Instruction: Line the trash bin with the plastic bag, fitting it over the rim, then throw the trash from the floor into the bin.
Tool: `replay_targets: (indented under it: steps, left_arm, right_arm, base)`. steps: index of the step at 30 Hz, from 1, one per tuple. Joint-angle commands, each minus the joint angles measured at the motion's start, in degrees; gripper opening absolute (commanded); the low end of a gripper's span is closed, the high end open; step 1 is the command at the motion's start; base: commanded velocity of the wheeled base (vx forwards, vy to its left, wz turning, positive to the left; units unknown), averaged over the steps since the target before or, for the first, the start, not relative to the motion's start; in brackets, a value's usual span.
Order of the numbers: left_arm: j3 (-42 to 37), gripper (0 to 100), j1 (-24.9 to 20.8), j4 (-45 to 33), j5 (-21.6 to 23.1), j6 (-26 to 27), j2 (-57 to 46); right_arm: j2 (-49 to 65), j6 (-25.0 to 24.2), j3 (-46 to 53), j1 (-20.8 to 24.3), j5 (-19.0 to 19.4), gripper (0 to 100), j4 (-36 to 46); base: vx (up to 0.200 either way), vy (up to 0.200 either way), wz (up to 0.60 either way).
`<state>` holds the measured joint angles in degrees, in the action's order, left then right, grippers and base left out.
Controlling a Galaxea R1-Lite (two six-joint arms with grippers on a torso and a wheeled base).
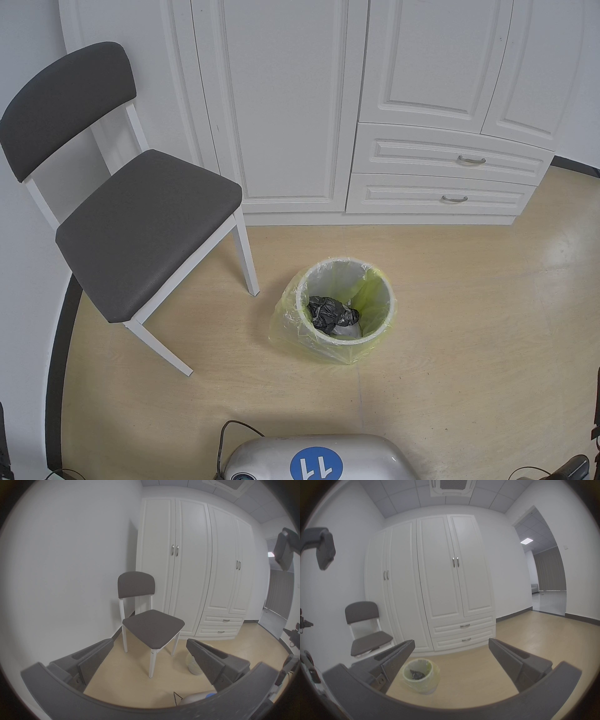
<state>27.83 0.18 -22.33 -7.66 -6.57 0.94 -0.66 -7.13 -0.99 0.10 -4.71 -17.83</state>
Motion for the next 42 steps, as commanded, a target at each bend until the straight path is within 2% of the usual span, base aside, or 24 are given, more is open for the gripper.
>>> replay_targets:
  steps: [1,2,6,13,16,21,23,25,31,36,39,42]
  left_arm:
    - [-4.8,100,0.0,2.5,-0.2,0.1,-0.9]
    - [-9.4,100,0.0,8.1,-0.2,0.0,-0.9]
    - [-17.0,100,0.0,17.3,-0.1,0.4,-0.9]
    - [-26.6,100,0.0,26.2,0.1,2.9,-0.9]
    - [-27.8,100,0.0,26.0,0.1,3.2,-0.9]
    - [-27.8,100,0.0,25.3,0.4,3.8,-0.9]
    - [-27.8,100,0.0,25.3,0.4,4.7,-0.9]
    - [-27.8,100,0.0,25.3,0.5,6.6,-0.9]
    - [-27.8,100,0.0,25.1,0.9,6.2,-0.9]
    - [-27.8,100,0.0,25.1,-0.1,6.3,-0.9]
    - [-27.8,100,0.0,25.3,-0.1,8.2,-0.9]
    - [-27.8,100,0.0,25.3,2.3,8.7,-0.9]
  right_arm:
    - [0.7,1.2,1.0,0.0,0.2,100,2.8]
    - [0.7,1.2,1.0,0.0,0.5,100,4.9]
    - [0.7,1.2,1.0,0.0,0.6,100,8.8]
    - [0.7,2.0,0.9,0.0,1.6,100,14.0]
    - [0.7,2.6,0.9,0.0,2.9,100,14.5]
    - [0.7,8.2,0.9,-0.1,3.1,100,16.1]
    - [0.7,8.7,0.9,-0.1,3.3,100,16.2]
    - [0.7,8.7,0.9,-0.1,3.4,100,16.3]
    - [0.7,6.0,1.0,0.0,3.0,100,17.0]
    - [0.7,5.9,1.0,0.0,3.0,100,17.0]
    - [0.7,6.0,1.0,0.0,3.0,100,17.1]
    - [0.7,6.0,1.0,0.0,3.0,100,17.1]
  base:
    - [0.000,0.000,0.00]
    - [0.000,0.000,0.00]
    - [0.000,0.000,0.00]
    - [0.000,0.000,0.00]
    - [0.000,0.000,0.00]
    - [0.000,0.000,0.00]
    - [0.000,0.000,0.00]
    - [0.000,0.000,0.00]
    - [0.000,0.000,0.00]
    - [0.000,0.000,0.00]
    - [0.000,0.000,0.00]
    - [0.000,0.000,0.00]
